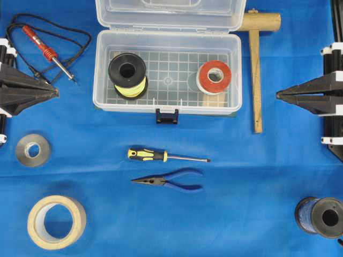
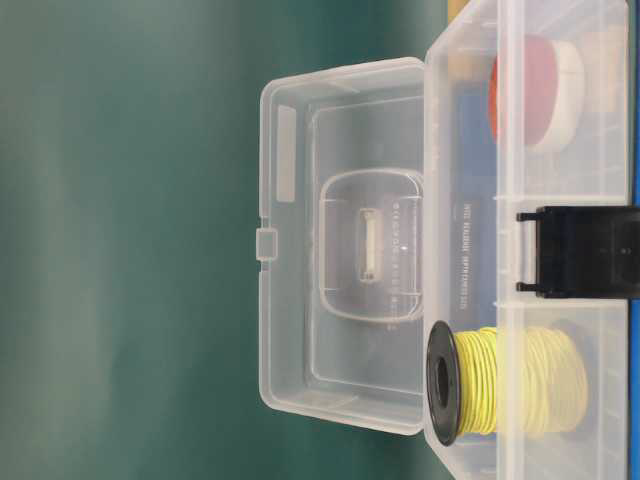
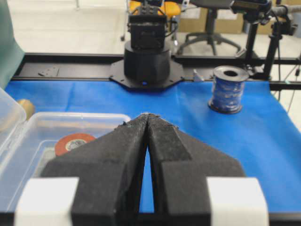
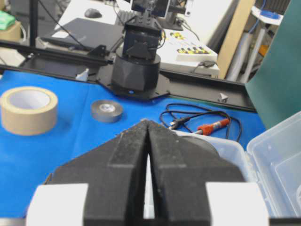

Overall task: Close the tool box with the left arm.
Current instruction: 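Raise the left gripper and move it toward the open lid's top edge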

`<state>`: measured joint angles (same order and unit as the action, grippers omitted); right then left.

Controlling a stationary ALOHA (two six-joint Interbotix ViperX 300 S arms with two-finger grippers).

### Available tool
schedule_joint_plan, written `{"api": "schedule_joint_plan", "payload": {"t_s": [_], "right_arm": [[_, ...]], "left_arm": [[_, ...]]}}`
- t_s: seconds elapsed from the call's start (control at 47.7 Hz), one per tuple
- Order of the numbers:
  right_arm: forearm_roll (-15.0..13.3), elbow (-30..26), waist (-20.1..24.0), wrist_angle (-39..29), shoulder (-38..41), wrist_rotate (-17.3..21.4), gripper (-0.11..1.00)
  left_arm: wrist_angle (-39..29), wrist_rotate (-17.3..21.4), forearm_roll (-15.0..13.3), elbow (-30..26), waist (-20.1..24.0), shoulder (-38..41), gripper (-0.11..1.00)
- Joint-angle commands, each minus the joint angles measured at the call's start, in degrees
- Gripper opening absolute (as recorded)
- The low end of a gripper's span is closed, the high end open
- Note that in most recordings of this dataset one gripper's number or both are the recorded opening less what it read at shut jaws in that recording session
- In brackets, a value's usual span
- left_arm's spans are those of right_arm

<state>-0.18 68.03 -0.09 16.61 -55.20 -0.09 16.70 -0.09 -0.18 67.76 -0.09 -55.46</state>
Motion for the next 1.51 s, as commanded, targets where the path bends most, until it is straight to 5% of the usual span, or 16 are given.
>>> {"api": "schedule_joint_plan", "payload": {"t_s": [0.0, 0.21, 0.65, 0.734, 1.006, 1.488], "right_arm": [[0.09, -2.46, -0.44, 0.18, 0.26, 0.09, 0.00], [0.09, -4.75, -2.11, -5.27, 0.88, 0.18, 0.00], [0.09, -4.57, -3.25, -6.59, 2.11, 0.18, 0.00], [0.09, -4.48, -3.25, -6.86, 2.37, 0.18, 0.00], [0.09, -4.39, -3.34, -7.47, 2.90, 0.18, 0.00], [0.09, -3.96, -3.87, -7.56, 5.10, 0.18, 0.00]], "left_arm": [[-0.09, 0.35, -1.85, -2.20, 0.09, 0.79, 0.00], [-4.04, 1.41, -1.85, -6.77, 3.96, 2.11, 0.00], [-18.02, 8.44, -1.85, -21.80, 23.64, 14.15, 0.02], [-18.54, 10.28, -1.85, -23.99, 25.93, 17.58, 0.16], [-18.72, 12.83, -1.67, -31.64, 32.70, 29.36, 0.87], [-26.37, 12.92, -1.05, -47.99, 39.73, 48.34, 0.88]]}}
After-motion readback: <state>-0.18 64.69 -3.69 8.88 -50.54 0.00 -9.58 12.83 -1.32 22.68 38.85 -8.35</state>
